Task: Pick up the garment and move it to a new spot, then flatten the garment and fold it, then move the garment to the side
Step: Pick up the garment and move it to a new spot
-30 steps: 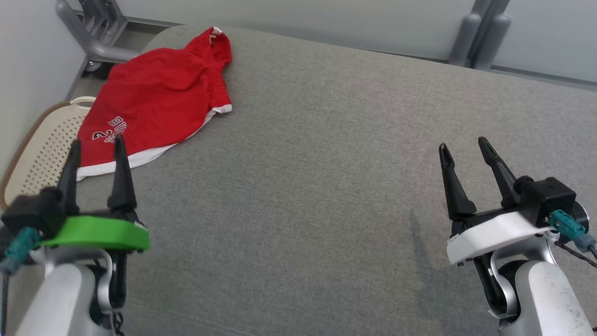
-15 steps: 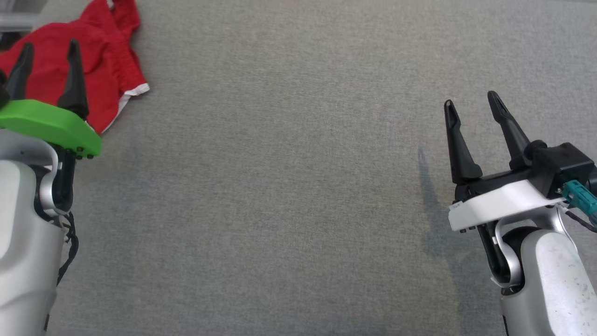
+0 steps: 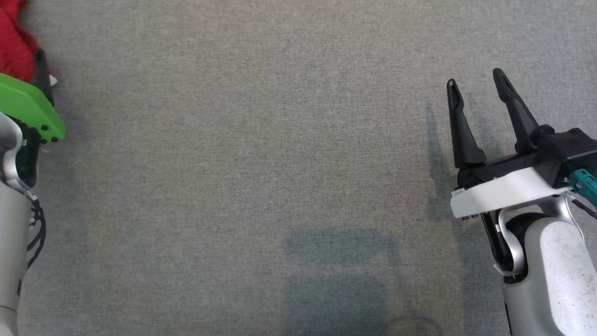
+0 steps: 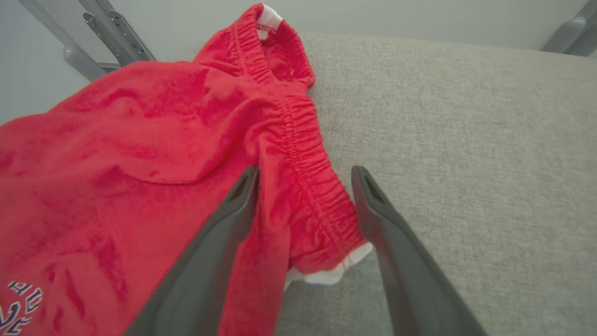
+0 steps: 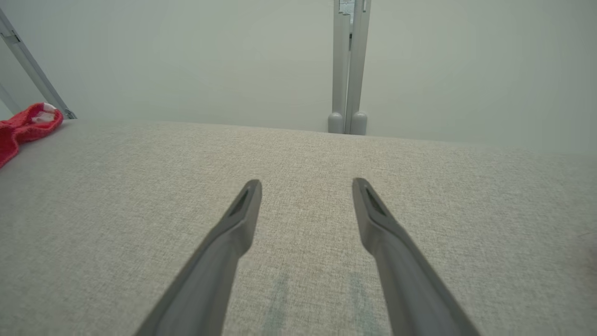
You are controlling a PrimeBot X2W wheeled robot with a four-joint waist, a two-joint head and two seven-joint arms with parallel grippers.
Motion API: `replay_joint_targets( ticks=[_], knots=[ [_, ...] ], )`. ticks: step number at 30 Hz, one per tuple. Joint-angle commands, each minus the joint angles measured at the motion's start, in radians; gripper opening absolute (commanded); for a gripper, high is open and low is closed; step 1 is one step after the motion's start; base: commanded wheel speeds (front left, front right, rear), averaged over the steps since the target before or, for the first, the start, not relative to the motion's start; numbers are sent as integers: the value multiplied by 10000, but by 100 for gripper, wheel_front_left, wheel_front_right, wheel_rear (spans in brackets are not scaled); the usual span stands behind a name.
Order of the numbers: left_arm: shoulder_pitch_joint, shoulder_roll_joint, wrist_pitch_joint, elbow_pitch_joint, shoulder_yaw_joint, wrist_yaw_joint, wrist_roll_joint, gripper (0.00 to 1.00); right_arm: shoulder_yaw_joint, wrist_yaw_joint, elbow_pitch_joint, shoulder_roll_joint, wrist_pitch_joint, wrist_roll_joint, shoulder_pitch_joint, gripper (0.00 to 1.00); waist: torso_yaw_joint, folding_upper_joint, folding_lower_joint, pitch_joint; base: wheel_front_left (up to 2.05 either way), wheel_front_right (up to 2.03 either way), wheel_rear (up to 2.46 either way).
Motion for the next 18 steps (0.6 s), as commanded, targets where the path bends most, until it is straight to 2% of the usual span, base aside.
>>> replay_joint_targets(
  ticks=[1, 12, 13, 15, 16, 17, 18],
  knots=[
    [-238, 96, 63, 233, 20, 62, -39, 100, -25, 1, -69, -30, 5, -72, -149, 100, -343, 100, -1, 387, 0, 0, 0],
    [-555, 114, 484, 1863, -42, 304, -122, 100, -3, 1, -148, -30, 50, -137, -202, 100, -391, 100, -1, 632, 0, 0, 0],
    [-538, 105, 529, 1990, -14, 273, -188, 97, 5, 1, -139, -30, 51, -139, -205, 100, -391, 100, -1, 634, 0, 0, 0],
    [-524, 108, 548, 2181, -15, 213, -229, 42, 16, 1, -129, -30, 46, -139, -220, 100, -388, 100, -1, 627, 0, 0, 0],
    [-520, 87, 518, 2243, -11, 165, -258, 7, 16, 1, -120, -30, 40, -135, -219, 100, -383, 100, -1, 614, 0, 0, 0],
    [-530, 70, 475, 2294, 1, 129, -274, 0, 10, 1, -110, -30, 34, -131, -213, 100, -376, 100, -1, 596, 0, 0, 0],
    [-543, 60, 418, 2335, -15, 89, -277, 0, -5, 1, -96, -30, 22, -135, -212, 100, -363, 100, -1, 568, 0, 0, 0]
  ],
)
